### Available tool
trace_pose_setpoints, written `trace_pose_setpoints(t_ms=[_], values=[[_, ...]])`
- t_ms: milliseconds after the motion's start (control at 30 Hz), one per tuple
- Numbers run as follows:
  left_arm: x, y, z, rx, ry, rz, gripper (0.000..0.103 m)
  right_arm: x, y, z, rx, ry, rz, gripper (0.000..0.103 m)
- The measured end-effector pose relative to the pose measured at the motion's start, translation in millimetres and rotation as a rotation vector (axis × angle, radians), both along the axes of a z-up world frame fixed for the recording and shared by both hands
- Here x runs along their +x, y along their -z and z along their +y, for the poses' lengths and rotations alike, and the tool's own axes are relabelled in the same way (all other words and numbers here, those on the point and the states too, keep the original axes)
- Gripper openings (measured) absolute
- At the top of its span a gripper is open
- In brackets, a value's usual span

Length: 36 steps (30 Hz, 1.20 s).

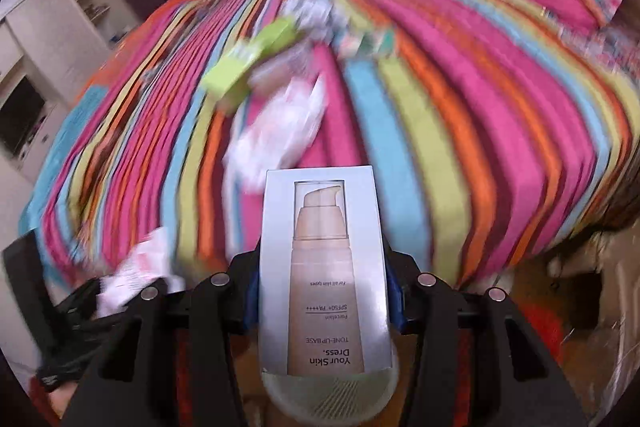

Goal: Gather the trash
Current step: 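Carry wrapper and box over the wastebasket with both tools and release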

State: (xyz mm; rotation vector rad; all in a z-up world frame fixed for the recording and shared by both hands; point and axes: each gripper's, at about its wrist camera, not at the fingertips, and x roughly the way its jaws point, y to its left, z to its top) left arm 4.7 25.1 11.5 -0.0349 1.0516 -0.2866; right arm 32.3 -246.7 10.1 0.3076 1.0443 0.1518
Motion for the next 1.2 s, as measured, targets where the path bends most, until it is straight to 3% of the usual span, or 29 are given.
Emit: trace_pose_setpoints(t_ms=[133,267,500,600,800,1200], values=[[-24.1,44.7,-8.3,-0.013,0.006,0.153,0.073,-21.5,39.6,13.6,0.021,-0.031,0.124,0.046],[-36.9,87.5,-21.7,-0.024,0.025,0.304,0.073,-29.2,94.3,21.8,0.085,-0.034,0.304,0.046],[-25.8,148.2,-30.9,0.01,0.006,0.551,0.073,-20.2,171.3,25.8,0.163,0.03,0.586,0.046],[-20.2,177.2,-34.0,0.019,-0.033,0.662,0.073,-16.6,197.5,29.1,0.169,0.054,0.663,0.046],[-23.8,223.5,-41.6,0.062,-0.045,0.799,0.073,-29.5,251.7,27.2,0.163,0.112,0.793,0.046],[-25.7,273.8,-21.5,0.037,-0.162,0.954,0.078,-37.6,280.2,28.3,0.19,0.11,0.898,0.05]])
